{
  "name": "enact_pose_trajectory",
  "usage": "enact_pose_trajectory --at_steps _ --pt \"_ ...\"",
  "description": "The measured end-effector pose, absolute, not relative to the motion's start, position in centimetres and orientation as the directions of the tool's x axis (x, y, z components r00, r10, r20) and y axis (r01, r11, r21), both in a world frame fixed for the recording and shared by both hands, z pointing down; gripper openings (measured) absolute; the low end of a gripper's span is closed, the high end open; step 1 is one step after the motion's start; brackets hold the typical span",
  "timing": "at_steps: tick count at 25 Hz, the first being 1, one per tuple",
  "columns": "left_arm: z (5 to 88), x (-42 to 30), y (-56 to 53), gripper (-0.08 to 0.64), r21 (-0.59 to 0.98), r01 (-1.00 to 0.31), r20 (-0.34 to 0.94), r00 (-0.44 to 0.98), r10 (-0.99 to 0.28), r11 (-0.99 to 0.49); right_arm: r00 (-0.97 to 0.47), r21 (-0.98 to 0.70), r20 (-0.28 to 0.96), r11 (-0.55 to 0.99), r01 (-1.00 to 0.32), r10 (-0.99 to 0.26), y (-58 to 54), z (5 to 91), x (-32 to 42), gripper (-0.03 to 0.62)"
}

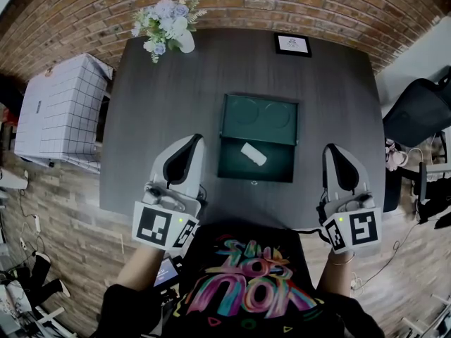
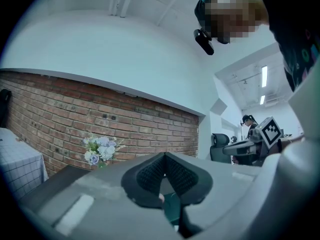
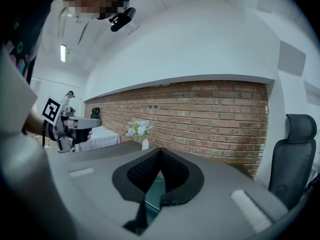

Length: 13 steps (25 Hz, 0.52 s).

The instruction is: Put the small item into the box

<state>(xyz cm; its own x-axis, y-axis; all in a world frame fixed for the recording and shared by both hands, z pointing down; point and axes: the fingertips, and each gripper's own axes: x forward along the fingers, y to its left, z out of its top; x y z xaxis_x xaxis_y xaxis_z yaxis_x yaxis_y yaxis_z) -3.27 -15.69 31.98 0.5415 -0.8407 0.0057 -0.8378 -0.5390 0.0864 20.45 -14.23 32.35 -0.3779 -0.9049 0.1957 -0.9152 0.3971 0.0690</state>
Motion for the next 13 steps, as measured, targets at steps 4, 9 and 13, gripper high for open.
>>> enact_pose_trajectory --at_steps 4,9,13 --pt "32.03 -3.35 -15.71 0.002 0.083 -0.837 0.007 0.543 -0.84 -0.541 -0.377 0.069 0.196 0.396 -0.916 -0.905 -14.35 32.36 20.34 0.0" --pt "32.21 -3.53 -15.68 0.002 0.081 -0.838 0.012 0.542 -0.84 -0.54 -0.373 0.066 0.198 0.392 -0.917 -0.906 -14.2 32.5 20.43 0.0" --pt "32.31 -3.75 -15.56 0.002 0.084 -0.838 0.018 0.542 -0.84 -0.539 -0.371 0.062 0.204 0.39 -0.919 -0.906 -14.05 32.6 20.42 0.0"
